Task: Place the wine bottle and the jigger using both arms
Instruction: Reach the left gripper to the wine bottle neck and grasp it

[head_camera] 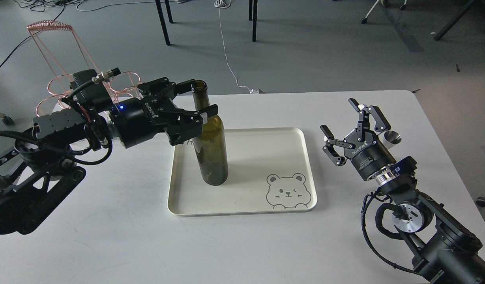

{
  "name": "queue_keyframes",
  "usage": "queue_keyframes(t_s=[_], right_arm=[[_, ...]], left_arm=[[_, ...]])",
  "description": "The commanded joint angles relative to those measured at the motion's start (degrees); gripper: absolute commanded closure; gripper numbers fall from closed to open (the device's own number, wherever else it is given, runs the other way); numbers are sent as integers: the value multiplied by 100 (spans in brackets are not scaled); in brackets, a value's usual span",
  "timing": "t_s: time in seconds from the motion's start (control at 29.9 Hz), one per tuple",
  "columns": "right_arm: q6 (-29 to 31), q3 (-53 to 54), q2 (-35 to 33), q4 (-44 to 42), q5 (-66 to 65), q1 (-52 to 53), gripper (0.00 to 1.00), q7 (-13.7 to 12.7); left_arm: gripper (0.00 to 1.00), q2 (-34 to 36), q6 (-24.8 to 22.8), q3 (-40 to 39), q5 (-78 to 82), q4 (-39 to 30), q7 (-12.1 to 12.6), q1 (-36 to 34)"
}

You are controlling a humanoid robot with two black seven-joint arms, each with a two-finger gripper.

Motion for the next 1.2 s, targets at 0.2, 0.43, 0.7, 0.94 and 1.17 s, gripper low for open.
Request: queue_keyframes(t_s=[0.2, 0.43, 0.7, 0.94, 1.17], right_arm=[[0, -1, 5, 0, 0, 0, 1, 0], [0, 8, -4, 0, 0, 0, 1, 0], [0, 8, -4, 0, 0, 0, 1, 0], [0, 8, -4, 8, 0, 0, 1, 0], [0, 8, -4, 8, 0, 0, 1, 0]], left_arm=[[33, -1, 8, 114, -1, 7, 0, -15], [33, -1, 8, 123, -1, 7, 0, -103], [41, -62, -1, 132, -1, 7, 0, -121], [41, -63, -1, 193, -1, 7, 0, -156], [41, -71, -1, 255, -1, 7, 0, -156]])
